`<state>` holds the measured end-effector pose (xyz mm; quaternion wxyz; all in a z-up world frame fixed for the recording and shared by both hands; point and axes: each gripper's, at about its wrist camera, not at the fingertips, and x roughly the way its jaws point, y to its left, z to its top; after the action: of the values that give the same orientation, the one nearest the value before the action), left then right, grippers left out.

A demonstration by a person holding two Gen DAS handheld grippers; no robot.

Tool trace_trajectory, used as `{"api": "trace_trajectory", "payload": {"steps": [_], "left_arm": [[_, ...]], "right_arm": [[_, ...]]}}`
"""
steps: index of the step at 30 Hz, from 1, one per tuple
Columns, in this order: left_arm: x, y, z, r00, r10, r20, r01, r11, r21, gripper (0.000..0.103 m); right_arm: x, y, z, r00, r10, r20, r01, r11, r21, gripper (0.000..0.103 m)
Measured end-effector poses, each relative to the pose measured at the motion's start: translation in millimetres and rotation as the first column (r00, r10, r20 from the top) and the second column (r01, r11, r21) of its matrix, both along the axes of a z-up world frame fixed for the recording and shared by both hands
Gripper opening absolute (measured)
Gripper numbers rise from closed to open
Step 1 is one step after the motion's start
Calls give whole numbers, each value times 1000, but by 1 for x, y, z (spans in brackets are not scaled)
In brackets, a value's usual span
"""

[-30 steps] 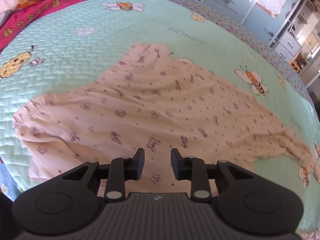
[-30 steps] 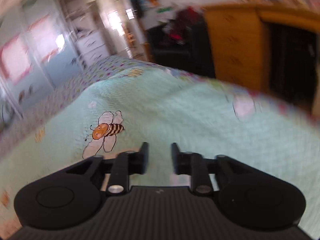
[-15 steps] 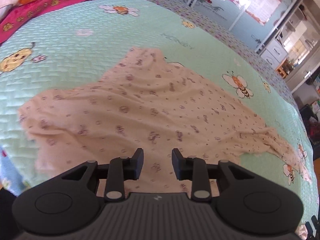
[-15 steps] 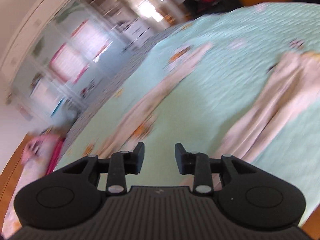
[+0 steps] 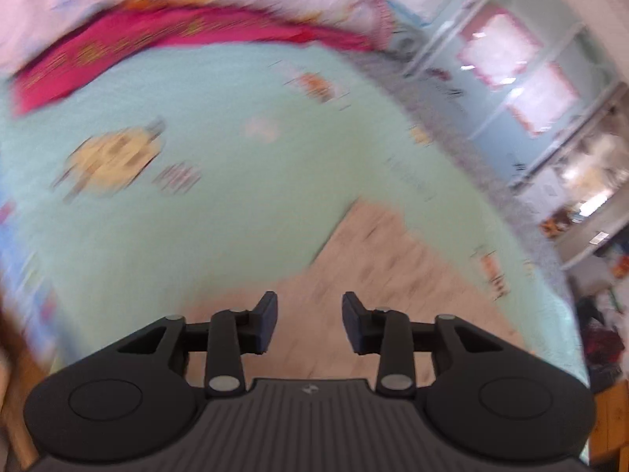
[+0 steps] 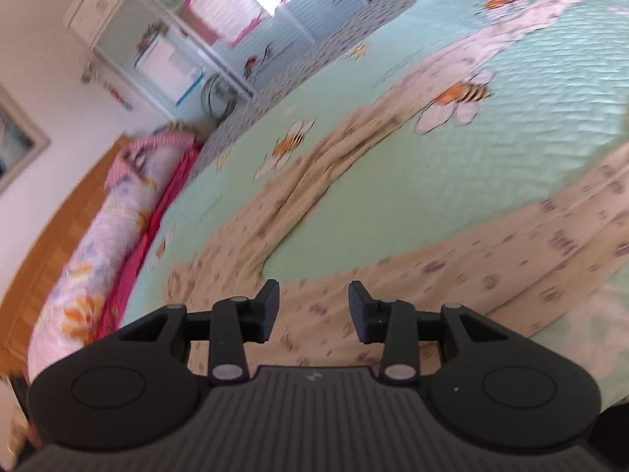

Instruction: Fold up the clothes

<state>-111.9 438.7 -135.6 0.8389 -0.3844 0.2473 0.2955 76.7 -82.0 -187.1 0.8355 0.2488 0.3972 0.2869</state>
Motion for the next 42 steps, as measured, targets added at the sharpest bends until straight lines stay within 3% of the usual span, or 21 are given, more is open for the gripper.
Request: {"api": "trace_trajectory", "payload": {"steps": [1,2,6,10,14,18,20,24,26,27,28,32,35,41,42], "left_arm": [[17,13,0,999,-32,4,32,999,-3,55],[34,26,-1,998,-63,7,63,998,-7,57],[101,71,-27,995,-101,-9,99,984,-146,57],[141,99,-56,993,-102,65,119,930,-347,57],[162,113,-74,988,-69,136,123,889,-441,57],[170,123,-83,991,-60,117,108,877,-468,57],[168,125,-84,990,-50,133,108,876,-470,57],[176,127,-84,980,-83,182,165,847,-505,56],[186,123,-82,972,-110,206,203,830,-519,46],[193,120,-80,969,-131,208,223,826,-518,29],[199,117,-78,966,-154,209,242,821,-516,20],[207,107,-75,979,-192,66,201,871,-448,20],[203,110,-84,974,-193,120,228,841,-491,20],[212,112,-91,980,-193,55,196,857,-477,19],[212,113,-92,982,-179,60,186,861,-474,13]], "right_arm": [[-2,6,-1,1000,10,-6,-10,1000,-9,43],[-3,9,-4,1000,13,-19,-13,1000,-14,43],[-5,16,-15,998,14,-60,-17,998,-53,43],[4,8,-20,997,-27,-76,19,994,-105,43],[15,1,-25,993,-69,-96,55,988,-146,43],[21,6,-29,991,-72,-109,52,982,-179,44],[21,10,-30,992,-64,-111,42,980,-195,44],[22,19,-31,993,-48,-110,22,975,-219,50],[23,25,-30,993,-43,-111,16,972,-233,51],[23,27,-30,993,-43,-111,16,971,-237,51],[22,28,-29,993,-42,-111,14,971,-239,52],[20,33,-25,993,-30,-110,1,967,-254,52],[19,34,-24,994,-24,-108,-4,965,-261,53],[21,38,-27,993,-25,-113,-6,963,-271,55],[21,38,-27,993,-24,-113,-8,962,-273,56]]}}
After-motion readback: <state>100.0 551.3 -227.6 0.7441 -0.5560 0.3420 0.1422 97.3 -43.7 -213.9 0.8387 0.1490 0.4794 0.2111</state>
